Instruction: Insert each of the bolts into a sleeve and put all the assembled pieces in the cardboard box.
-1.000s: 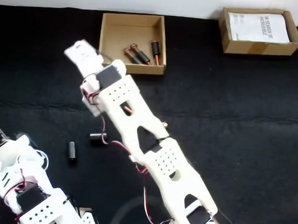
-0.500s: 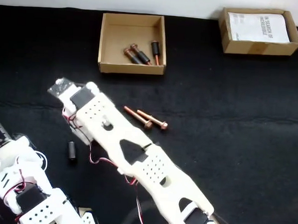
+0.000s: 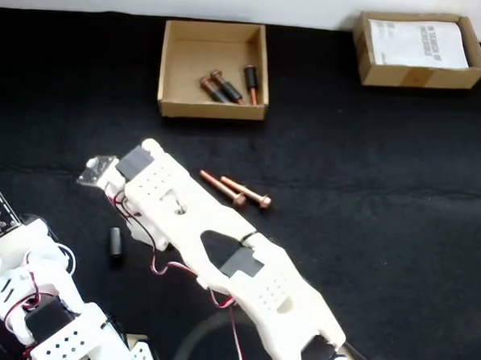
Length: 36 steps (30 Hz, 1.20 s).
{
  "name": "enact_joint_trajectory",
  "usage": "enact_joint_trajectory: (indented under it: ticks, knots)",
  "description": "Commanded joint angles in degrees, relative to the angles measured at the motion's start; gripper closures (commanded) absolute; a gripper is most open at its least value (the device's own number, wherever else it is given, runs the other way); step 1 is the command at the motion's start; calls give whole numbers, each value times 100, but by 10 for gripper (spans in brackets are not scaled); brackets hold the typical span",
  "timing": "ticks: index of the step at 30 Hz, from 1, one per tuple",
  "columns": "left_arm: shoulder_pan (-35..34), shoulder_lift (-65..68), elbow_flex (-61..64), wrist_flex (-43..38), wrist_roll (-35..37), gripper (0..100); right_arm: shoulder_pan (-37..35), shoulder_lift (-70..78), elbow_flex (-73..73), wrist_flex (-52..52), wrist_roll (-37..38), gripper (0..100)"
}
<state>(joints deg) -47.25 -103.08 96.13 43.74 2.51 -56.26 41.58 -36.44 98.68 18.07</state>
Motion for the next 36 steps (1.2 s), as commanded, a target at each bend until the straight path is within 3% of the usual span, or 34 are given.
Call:
enact_joint_trajectory:
  ticks: [1, 7, 27, 30, 34, 36]
  knots:
    - [40, -48, 101, -88, -35, 912, 31, -462, 13, -215, 387, 779]
    - [40, -48, 101, -88, -35, 912, 40, -453, 40, -593, 853, 779]
    - [57, -75, 101, -88, -35, 912, 92, 708, 4, -1569, 862, 780]
    - [57, -75, 101, -88, -35, 912, 101, 822, 4, -1754, 862, 842]
    - [66, -75, 101, -88, -35, 912, 110, 910, 4, -1930, 826, 997]
    - [66, -75, 101, -88, -35, 912, 163, 901, 4, -1921, 826, 985]
